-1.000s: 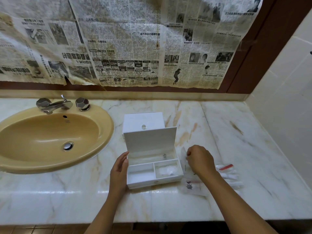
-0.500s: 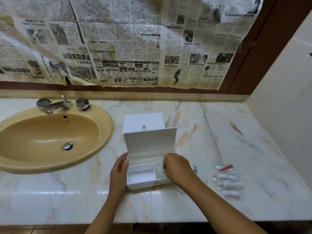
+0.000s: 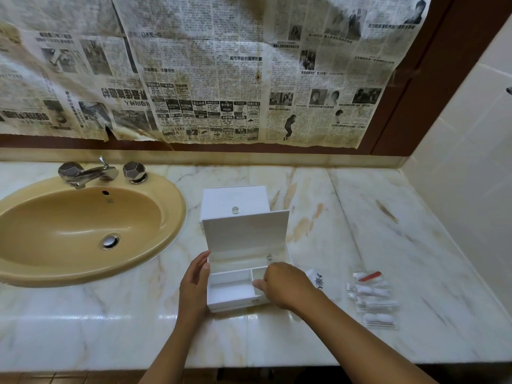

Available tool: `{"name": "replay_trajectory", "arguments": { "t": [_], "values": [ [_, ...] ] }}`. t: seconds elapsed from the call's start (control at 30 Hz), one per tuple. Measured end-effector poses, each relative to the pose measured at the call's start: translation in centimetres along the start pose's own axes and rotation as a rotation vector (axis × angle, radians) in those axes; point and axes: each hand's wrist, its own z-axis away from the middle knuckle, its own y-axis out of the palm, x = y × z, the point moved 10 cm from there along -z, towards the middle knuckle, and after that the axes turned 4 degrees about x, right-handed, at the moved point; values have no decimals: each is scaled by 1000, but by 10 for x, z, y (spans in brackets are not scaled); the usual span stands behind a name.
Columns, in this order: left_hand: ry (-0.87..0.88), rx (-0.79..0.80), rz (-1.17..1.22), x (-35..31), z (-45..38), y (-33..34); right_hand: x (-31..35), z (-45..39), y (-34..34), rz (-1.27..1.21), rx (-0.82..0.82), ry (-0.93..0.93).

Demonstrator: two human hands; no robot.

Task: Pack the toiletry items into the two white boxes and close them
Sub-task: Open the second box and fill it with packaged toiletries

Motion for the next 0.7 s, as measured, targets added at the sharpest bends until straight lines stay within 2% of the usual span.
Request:
{"name": "replay_trajectory", "arguments": {
  "t": [0.07, 0.2, 0.33, 0.53, 0.7],
  "values": [
    [0, -2, 2, 0, 0, 0, -4, -2, 11, -48, 52, 26],
    [0, 6, 7, -1, 1, 1, -6, -2, 13, -33, 34, 15],
    [0, 10, 7, -2, 1, 1, -5, -1, -9, -64, -130, -45],
    [5, 24, 23, -1, 1, 1, -41, 4, -56, -131, -405, 19],
    [4, 23, 37, 1, 0, 1, -89, -4, -45, -117, -357, 186]
  ]
}}
